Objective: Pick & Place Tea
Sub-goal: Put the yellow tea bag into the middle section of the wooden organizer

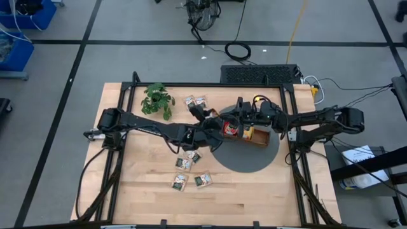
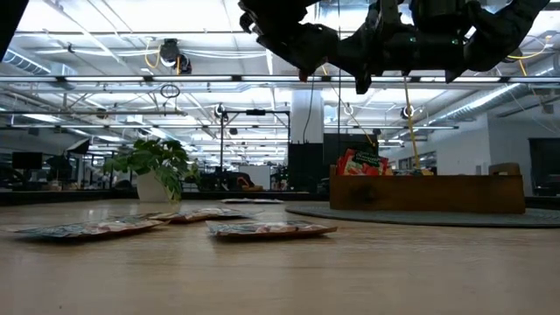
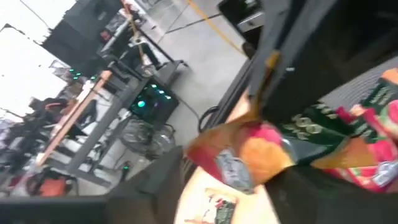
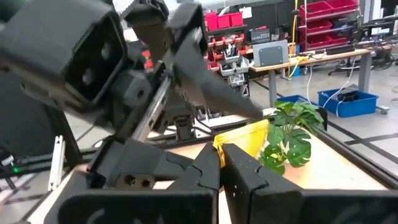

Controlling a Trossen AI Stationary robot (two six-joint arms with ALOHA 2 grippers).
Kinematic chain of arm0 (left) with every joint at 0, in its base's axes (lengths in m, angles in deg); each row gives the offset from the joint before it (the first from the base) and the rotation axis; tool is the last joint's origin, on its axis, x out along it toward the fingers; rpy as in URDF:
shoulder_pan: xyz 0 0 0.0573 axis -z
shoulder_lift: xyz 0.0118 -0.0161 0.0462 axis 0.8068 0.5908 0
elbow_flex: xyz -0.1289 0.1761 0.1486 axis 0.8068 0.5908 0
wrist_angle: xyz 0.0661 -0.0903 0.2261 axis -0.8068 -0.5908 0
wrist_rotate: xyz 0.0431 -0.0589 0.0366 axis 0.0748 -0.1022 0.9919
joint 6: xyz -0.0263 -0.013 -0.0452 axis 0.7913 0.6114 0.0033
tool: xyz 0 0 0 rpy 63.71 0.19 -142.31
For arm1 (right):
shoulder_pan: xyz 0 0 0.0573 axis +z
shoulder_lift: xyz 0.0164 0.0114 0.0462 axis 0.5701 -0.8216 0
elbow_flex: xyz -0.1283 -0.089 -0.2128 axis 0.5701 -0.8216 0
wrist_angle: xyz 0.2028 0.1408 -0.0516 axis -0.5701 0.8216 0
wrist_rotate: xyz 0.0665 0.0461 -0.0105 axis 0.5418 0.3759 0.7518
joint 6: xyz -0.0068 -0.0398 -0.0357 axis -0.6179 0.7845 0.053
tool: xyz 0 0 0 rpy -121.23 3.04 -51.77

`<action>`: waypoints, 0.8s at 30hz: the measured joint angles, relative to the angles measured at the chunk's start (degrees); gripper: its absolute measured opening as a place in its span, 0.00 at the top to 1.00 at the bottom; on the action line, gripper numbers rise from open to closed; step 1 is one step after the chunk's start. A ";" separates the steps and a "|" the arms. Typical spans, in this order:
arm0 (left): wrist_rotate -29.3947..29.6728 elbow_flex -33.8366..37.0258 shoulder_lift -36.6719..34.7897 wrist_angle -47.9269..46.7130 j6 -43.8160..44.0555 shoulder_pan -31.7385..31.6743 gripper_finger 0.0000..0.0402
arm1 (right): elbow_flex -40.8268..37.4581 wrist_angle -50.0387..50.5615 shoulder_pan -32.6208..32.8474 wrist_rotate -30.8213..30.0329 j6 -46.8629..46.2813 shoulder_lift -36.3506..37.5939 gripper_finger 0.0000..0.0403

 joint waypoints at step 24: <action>2.07 15.65 -24.19 -17.34 25.95 10.77 0.02 | 1.53 52.24 0.35 -6.41 11.24 28.00 1.00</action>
